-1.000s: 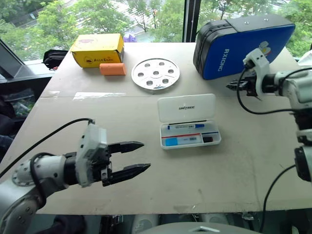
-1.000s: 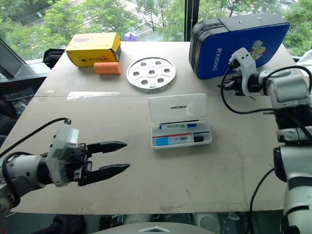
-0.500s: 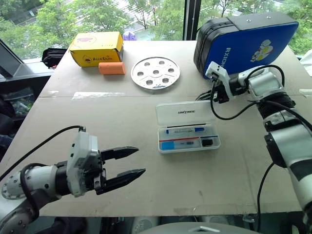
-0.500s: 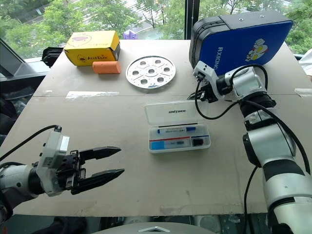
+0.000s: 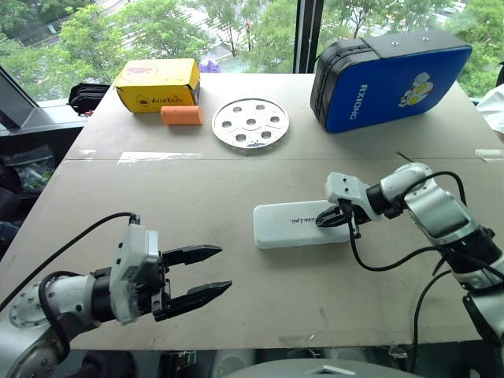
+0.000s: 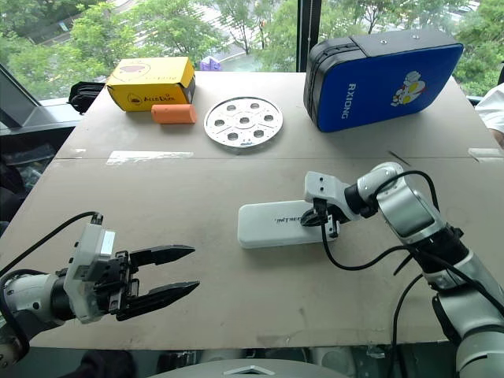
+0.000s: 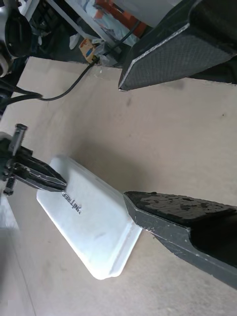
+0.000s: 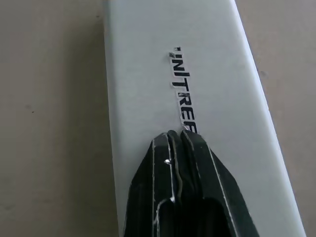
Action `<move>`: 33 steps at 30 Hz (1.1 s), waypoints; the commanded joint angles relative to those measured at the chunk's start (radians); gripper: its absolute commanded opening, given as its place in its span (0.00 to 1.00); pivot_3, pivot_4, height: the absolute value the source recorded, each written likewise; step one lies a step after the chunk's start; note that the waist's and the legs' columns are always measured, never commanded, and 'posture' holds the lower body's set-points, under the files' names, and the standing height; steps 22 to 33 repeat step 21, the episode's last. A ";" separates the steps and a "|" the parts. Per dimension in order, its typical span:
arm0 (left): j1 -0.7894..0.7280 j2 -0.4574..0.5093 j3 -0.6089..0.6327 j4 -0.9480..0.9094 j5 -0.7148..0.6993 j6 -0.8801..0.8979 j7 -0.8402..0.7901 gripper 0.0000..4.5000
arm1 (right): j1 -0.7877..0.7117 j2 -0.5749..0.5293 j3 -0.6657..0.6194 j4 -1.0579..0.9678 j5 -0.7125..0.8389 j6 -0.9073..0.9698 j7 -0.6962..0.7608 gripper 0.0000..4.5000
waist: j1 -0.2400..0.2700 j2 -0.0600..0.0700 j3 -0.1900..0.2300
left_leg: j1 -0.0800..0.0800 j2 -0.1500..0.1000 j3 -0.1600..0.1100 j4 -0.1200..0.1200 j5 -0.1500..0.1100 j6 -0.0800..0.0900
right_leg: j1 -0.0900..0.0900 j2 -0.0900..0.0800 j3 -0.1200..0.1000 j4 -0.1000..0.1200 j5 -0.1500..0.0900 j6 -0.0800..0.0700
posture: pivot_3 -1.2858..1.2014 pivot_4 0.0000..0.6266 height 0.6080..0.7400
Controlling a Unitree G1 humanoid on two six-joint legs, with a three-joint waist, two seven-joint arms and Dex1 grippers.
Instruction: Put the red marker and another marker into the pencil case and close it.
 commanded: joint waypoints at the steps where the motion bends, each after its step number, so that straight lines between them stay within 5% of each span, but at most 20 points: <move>1: -0.007 -0.020 -0.024 0.013 0.036 -0.026 0.026 0.72 | 0.171 0.064 -0.225 -0.117 0.217 -0.029 -0.044 0.01 | 0.012 -0.006 -0.002 | 0.002 0.000 -0.001 0.000 0.000 0.000 | 0.003 0.000 -0.001 -0.001 -0.001 -0.002 | 0.52 0.24 1.00; 4: -0.030 -0.058 -0.052 0.041 0.058 -0.092 -0.008 0.72 | 0.285 0.052 -0.374 -0.233 0.282 -0.097 -0.086 0.01 | 0.021 0.010 0.011 | 0.000 -0.002 0.002 0.003 0.000 0.000 | 0.003 -0.004 0.001 -0.001 -0.001 -0.002 | 0.52 0.24 1.00; 7: -0.016 -0.037 -0.052 0.081 0.091 -0.104 -0.045 0.72 | 0.494 -0.021 -0.554 -0.337 0.320 -0.118 -0.096 0.19 | 0.034 0.011 0.011 | -0.002 -0.004 0.001 0.004 0.000 0.000 | 0.001 -0.006 0.001 0.000 -0.001 -0.001 | 0.52 0.24 1.00; 14: 0.099 -0.032 0.005 0.200 0.122 -0.135 -0.131 0.72 | 0.996 -0.049 -1.015 -0.401 0.382 -0.218 -0.030 0.98 | 0.043 0.012 0.012 | -0.004 -0.003 0.001 0.002 0.000 0.000 | 0.000 -0.004 -0.001 -0.002 -0.001 0.003 | 0.52 0.24 1.00; 19: 0.123 -0.029 -0.002 0.232 0.167 -0.166 -0.143 0.72 | 1.162 -0.013 -1.155 -0.376 0.410 -0.294 -0.013 0.99 | 0.039 0.010 0.012 | 0.000 0.000 0.005 0.002 0.000 0.000 | 0.001 -0.002 0.003 -0.002 -0.004 0.000 | 0.52 0.24 1.00; 33: 0.103 -0.023 -0.016 0.234 0.161 -0.160 -0.151 0.72 | 1.171 -0.017 -1.153 -0.361 0.410 -0.314 -0.016 0.99 | 0.037 0.010 0.012 | 0.001 0.001 0.006 0.002 0.000 0.000 | 0.002 -0.005 0.006 -0.002 -0.006 0.004 | 0.52 0.24 1.00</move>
